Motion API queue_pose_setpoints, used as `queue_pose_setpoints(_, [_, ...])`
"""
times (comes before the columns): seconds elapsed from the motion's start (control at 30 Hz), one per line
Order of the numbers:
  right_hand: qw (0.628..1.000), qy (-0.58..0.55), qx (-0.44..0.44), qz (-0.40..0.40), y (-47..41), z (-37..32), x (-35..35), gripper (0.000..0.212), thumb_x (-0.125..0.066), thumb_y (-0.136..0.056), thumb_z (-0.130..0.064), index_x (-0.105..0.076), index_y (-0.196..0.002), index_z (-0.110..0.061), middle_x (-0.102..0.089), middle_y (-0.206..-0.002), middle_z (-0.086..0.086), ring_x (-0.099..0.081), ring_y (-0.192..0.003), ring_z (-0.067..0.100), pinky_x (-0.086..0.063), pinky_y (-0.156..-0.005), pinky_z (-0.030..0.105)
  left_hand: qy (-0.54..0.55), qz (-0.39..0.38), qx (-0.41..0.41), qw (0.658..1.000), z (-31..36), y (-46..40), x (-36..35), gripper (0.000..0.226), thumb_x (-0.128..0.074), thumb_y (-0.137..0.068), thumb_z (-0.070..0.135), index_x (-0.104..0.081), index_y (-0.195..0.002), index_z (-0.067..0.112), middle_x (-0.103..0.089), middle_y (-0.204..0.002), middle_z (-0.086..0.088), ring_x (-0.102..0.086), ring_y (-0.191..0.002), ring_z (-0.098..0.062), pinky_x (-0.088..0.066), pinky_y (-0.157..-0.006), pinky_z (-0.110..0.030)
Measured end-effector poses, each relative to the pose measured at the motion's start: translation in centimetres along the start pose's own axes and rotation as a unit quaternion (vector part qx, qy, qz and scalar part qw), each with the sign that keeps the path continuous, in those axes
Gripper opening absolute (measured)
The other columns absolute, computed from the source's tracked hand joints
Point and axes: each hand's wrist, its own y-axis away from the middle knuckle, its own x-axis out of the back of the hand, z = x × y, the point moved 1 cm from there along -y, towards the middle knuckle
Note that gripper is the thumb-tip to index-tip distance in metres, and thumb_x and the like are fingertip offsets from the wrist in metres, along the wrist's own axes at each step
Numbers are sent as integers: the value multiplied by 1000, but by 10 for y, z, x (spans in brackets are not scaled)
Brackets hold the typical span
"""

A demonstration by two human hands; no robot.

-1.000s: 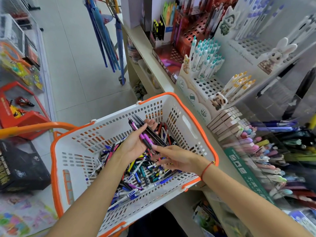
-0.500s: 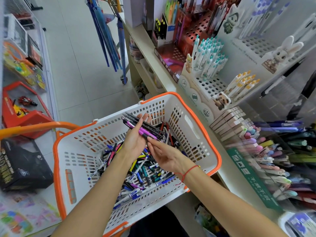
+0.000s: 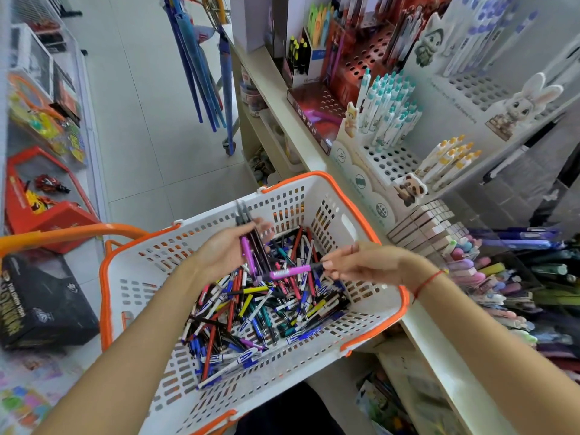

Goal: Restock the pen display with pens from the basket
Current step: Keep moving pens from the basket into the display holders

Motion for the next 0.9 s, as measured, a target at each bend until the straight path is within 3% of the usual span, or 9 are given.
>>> queue_pose_setpoints(0.13, [979,202,-33,14,-1,-41,-12,9,-70,-83,-1,-72,-88,-8,-73,-75,3,-69,-71,10,-56,-71,16,-195,-123,117,966,-16,5,-13,28,-38,-103,14,-50,-128,7,-67,-124,-7,-65,-113,-23,-55,-92,-41])
queue_pose_setpoints(0.27, [967,241,3,86,-12,-53,-17,8,-76,-80,-16,-70,-80,-11,-72,-80,5,-66,-67,9,-56,-67,17,-206,-151,135,957,-24,11,-34,31,-40,-103,13,-51,-132,6,-75,-101,-1,-71,-86,-9,-57,-75,-26])
queue_pose_setpoints(0.33, [968,210,36,130,-12,-46,-16,15,-76,-81,-23,-67,-74,-13,-70,-72,3,-62,-63,9,-50,-54,13,-216,-160,119,956,-25,10,-42,31,-40,-103,15,-51,-132,7,-75,-102,-1,-70,-86,-9,-55,-76,-26])
queue_pose_setpoints(0.47, [954,150,123,228,-2,-24,-13,25,-75,-84,-28,-62,-69,-13,-56,-50,-7,-52,-53,9,-35,-43,12,-247,-185,94,946,-27,2,-62,28,-41,-104,20,-52,-129,19,-70,-118,-4,-65,-112,-19,-50,-99,-41])
queue_pose_setpoints(0.53, [936,127,154,290,7,-14,-8,27,-77,-81,-35,-63,-73,-13,-53,-53,-6,-42,-46,5,-33,-44,14,-257,-190,83,944,-29,-3,-79,28,-42,-104,20,-50,-130,23,-73,-108,-1,-68,-105,-18,-52,-95,-39])
queue_pose_setpoints(0.67, [919,75,168,349,44,1,6,41,-65,-88,-49,-66,-78,-9,-40,-59,1,-32,-48,9,-28,-44,16,-271,-213,93,934,-36,-24,-118,31,-47,-102,20,-51,-131,11,-69,-86,2,-65,-82,-15,-44,-100,-45])
queue_pose_setpoints(0.73, [901,74,165,395,66,8,16,42,-60,-93,-45,-71,-87,-6,-38,-59,0,-33,-50,10,-27,-43,17,-273,-244,103,925,-44,-32,-145,26,-48,-101,21,-55,-123,10,-66,-82,1,-62,-75,-14,-42,-95,-44])
queue_pose_setpoints(0.83, [874,48,172,452,95,19,31,35,-58,-97,-35,-62,-68,-14,-46,-56,-1,-44,-57,16,-36,-51,23,-262,-288,106,915,-57,-35,-189,19,-47,-101,22,-58,-116,15,-60,-79,2,-57,-67,-11,-41,-78,-32])
queue_pose_setpoints(0.9, [861,-29,210,462,118,24,40,39,-54,-100,-22,-54,-62,-12,-48,-45,-6,-48,-46,13,-39,-47,17,-250,-303,110,913,-65,-35,-218,16,-44,-101,19,-59,-105,15,-57,-71,4,-53,-59,-8,-42,-66,-24])
